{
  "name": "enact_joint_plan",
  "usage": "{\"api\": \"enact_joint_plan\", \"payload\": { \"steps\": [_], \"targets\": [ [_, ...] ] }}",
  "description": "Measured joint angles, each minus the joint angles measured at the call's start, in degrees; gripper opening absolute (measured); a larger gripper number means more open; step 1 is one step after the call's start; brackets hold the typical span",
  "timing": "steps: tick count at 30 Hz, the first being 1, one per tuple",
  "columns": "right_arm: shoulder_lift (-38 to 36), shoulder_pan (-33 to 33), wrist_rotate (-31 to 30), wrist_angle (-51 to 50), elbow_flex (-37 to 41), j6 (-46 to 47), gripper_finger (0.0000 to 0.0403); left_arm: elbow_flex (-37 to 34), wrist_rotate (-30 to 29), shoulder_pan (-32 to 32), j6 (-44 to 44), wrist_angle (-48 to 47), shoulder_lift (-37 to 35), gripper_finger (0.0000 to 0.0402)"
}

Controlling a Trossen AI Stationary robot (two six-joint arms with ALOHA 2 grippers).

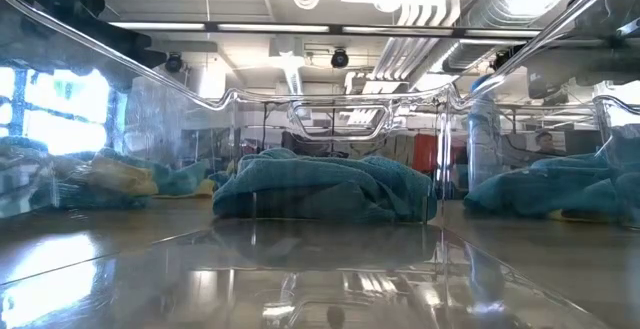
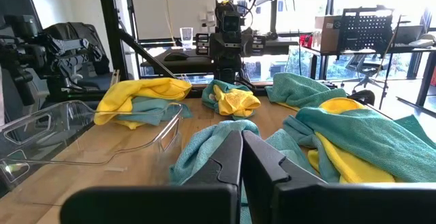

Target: Sort microfiber towel by color & place in baskets

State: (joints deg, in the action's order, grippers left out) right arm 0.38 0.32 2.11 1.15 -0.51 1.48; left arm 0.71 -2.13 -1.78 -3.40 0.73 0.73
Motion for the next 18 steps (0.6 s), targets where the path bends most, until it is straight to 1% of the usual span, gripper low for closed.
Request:
{"api": "enact_joint_plan", "payload": {
  "steps": [9, 10, 14, 18],
  "targets": [
    [0.00, 0.01, -0.43, 0.02, 0.01, 0.02, 0.0000, 0.02, 0.00, 0.00, 0.00, -0.02, 0.02, 0.0186],
    [0.01, 0.01, -1.66, 0.20, 0.00, 0.81, 0.0000, 0.00, 0.00, 0.00, 0.00, 0.00, 0.00, 0.0186],
    [0.46, 0.01, -9.62, 0.45, -1.35, 8.37, 0.0000, 0.02, 0.00, -0.01, 0.00, 0.00, 0.02, 0.0186],
    [4.02, 0.01, -11.34, 1.10, -6.10, 5.01, 0.0000, 0.01, 0.00, -0.01, 0.00, -0.02, 0.02, 0.0186]
  ]
}}
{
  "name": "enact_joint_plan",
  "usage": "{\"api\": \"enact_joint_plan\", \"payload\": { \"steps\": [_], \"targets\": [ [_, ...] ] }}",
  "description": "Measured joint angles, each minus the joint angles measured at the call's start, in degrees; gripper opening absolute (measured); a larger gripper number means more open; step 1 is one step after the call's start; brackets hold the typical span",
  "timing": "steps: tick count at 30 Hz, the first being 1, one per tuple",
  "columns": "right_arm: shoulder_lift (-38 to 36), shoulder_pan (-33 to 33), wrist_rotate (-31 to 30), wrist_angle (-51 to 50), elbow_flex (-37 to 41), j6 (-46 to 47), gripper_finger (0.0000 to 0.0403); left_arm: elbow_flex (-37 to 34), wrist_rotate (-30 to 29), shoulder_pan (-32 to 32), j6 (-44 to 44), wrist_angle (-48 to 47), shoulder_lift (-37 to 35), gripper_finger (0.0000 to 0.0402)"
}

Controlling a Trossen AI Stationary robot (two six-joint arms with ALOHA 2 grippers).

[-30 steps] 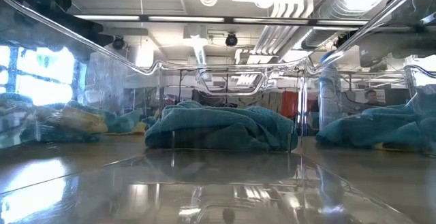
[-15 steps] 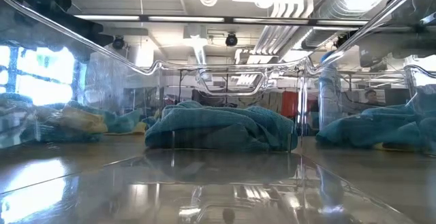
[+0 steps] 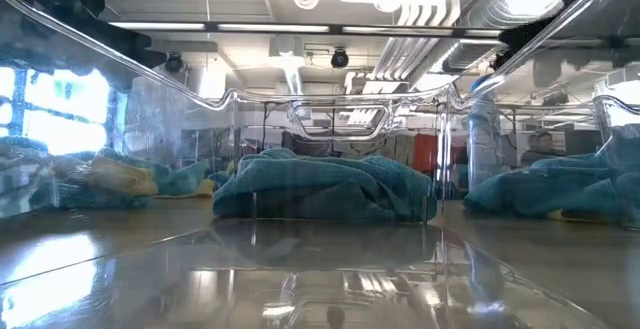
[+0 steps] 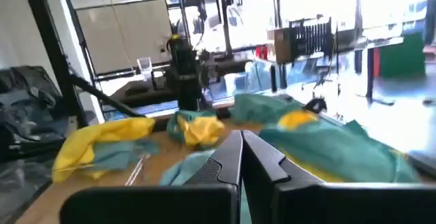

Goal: Sort microfiber towel by color & place in baskets
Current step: Put the blue towel into the left transparent bin

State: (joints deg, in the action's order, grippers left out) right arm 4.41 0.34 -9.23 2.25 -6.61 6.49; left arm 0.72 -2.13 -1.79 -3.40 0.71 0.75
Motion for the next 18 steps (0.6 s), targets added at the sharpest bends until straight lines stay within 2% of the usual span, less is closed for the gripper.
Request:
{"api": "enact_joint_plan", "payload": {
  "steps": [6, 10, 18],
  "targets": [
    [15.44, 0.00, -3.97, -2.75, -12.07, -0.65, 0.0000, -0.01, 0.00, 0.00, 0.00, 0.00, 0.00, 0.0186],
    [30.12, 0.00, -4.08, -10.74, -23.32, -0.79, 0.0000, 0.00, 0.00, 0.01, 0.00, 0.00, -0.02, 0.0186],
    [58.59, 1.93, -5.13, -27.93, -48.23, 5.48, 0.0001, 0.01, 0.00, 0.01, 0.00, 0.01, 0.00, 0.0186]
  ]
}}
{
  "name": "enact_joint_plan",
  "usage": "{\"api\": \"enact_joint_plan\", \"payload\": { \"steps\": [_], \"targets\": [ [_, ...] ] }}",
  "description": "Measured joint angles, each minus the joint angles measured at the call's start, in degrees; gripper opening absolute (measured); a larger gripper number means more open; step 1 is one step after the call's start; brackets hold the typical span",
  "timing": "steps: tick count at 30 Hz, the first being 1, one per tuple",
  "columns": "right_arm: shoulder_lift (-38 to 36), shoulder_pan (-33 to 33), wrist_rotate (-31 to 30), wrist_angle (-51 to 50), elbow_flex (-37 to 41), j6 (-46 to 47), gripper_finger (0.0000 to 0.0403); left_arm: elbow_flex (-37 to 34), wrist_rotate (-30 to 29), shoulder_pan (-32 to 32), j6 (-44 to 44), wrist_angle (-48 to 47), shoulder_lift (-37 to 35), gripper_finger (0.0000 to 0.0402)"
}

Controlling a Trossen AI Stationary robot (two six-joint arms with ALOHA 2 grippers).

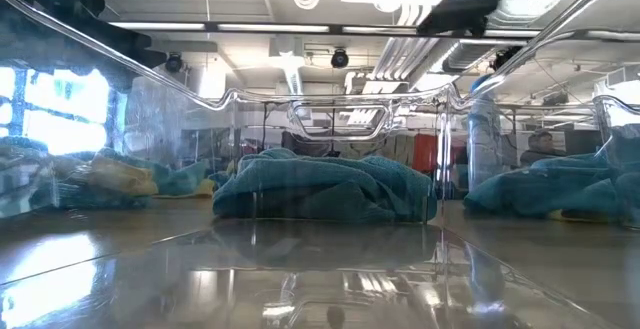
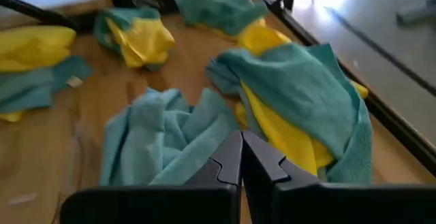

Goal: Sort microfiber towel by color & place in baskets
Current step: Put the blue towel into the left transparent bin

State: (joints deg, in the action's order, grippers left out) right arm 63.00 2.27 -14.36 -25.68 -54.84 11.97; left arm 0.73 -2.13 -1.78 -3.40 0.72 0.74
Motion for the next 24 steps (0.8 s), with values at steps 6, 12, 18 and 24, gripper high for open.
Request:
{"api": "enact_joint_plan", "payload": {
  "steps": [6, 12, 18, 24],
  "targets": [
    [18.06, 1.04, 1.08, -11.41, -18.32, -3.31, 0.0024, -0.01, 0.00, 0.00, 0.00, 0.01, 0.00, 0.0186],
    [32.39, 1.04, 1.28, -22.19, -34.42, -7.54, 0.0085, 0.00, 0.00, 0.00, 0.00, 0.01, -0.01, 0.0186],
    [43.66, 0.72, 2.07, -28.46, -44.38, -7.74, 0.0135, 0.00, 0.00, 0.00, 0.00, -0.01, 0.01, 0.0186],
    [51.62, 0.05, 7.33, -28.70, -45.91, -4.16, 0.0165, -0.01, 0.00, 0.00, 0.00, 0.00, -0.01, 0.0186]
  ]
}}
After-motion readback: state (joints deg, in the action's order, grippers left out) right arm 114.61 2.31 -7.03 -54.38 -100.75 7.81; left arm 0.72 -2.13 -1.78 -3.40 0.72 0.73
